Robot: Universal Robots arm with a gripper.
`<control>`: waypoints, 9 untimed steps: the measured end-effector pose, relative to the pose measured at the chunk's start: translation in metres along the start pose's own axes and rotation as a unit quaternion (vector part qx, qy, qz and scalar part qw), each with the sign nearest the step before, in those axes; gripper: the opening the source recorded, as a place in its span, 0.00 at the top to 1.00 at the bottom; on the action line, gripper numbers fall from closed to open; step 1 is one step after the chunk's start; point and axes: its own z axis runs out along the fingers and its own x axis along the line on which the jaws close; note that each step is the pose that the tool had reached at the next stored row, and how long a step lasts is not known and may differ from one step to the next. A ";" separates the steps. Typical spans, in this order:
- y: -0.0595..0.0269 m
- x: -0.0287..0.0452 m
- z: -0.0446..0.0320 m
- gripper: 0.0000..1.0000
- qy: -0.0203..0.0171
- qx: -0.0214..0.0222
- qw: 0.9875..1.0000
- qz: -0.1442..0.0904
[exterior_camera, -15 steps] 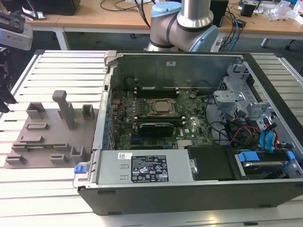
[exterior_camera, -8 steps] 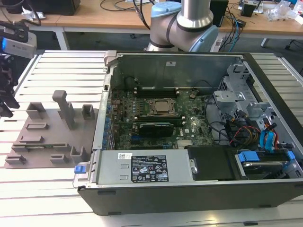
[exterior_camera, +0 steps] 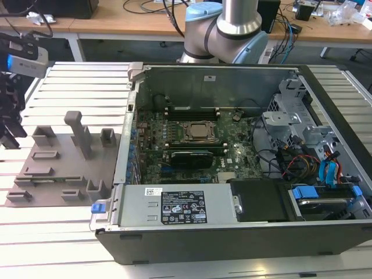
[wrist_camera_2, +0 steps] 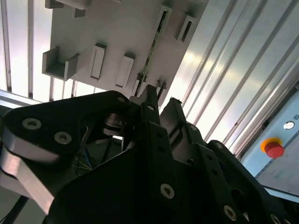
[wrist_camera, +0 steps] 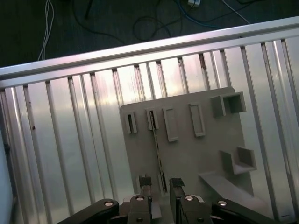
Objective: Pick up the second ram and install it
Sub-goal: 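Pick up the second ram and move it above second insertion slot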
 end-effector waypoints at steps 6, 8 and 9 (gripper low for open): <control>-0.0003 0.0002 0.0073 0.70 0.000 0.000 1.000 0.000; -0.0004 0.0003 0.0110 0.70 0.000 0.000 1.000 0.000; -0.0004 0.0003 0.0119 0.70 0.000 0.000 1.000 0.000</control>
